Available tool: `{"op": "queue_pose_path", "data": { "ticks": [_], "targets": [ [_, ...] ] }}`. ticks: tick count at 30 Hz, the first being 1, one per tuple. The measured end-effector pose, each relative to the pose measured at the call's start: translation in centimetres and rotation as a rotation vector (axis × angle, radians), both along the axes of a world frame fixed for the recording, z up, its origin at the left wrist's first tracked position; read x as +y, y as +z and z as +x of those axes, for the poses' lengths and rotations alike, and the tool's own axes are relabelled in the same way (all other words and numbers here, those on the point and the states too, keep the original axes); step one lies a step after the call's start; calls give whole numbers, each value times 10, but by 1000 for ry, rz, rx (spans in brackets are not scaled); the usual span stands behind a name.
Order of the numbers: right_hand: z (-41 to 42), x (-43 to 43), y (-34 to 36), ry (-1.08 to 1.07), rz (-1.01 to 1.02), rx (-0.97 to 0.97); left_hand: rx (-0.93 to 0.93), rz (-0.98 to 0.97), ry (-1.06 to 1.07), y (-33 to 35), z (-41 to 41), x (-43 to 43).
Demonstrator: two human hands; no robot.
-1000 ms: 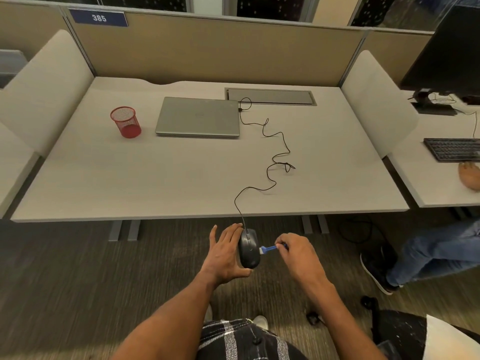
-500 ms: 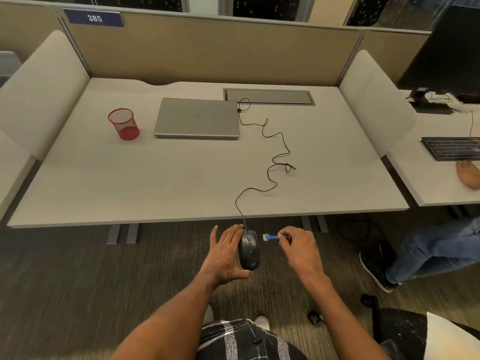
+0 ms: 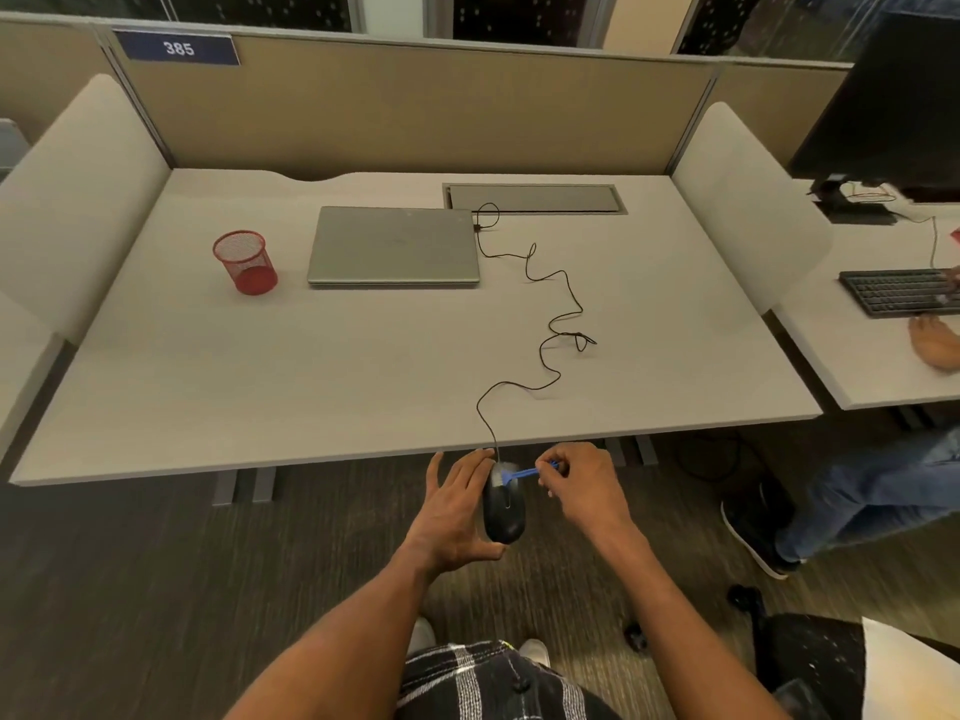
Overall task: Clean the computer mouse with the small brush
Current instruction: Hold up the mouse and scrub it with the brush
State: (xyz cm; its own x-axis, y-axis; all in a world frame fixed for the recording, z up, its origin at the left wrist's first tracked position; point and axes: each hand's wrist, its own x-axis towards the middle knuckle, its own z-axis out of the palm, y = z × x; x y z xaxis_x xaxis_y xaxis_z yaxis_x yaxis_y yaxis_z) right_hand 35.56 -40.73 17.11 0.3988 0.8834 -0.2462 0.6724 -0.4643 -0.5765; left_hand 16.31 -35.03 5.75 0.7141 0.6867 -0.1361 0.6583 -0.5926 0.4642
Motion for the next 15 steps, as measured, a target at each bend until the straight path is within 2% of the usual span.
{"op": "queue_pose_path", "data": {
  "ticks": [3, 6, 10, 14, 15],
  "targets": [
    [0, 4, -2, -61, 73, -66, -16, -13, -7, -2, 1, 2],
    [-1, 10, 0, -29, 47, 4, -19, -6, -19, -3, -2, 6],
    [0, 14, 2, -36, 24, -145, -27, -11, -29, -3, -4, 11],
    [1, 14, 2, -8, 6, -12, -33, 6, -37, -4, -7, 14],
    [1, 13, -1, -13, -14, -42, -32, 8, -39, -5, -8, 15]
  ]
}}
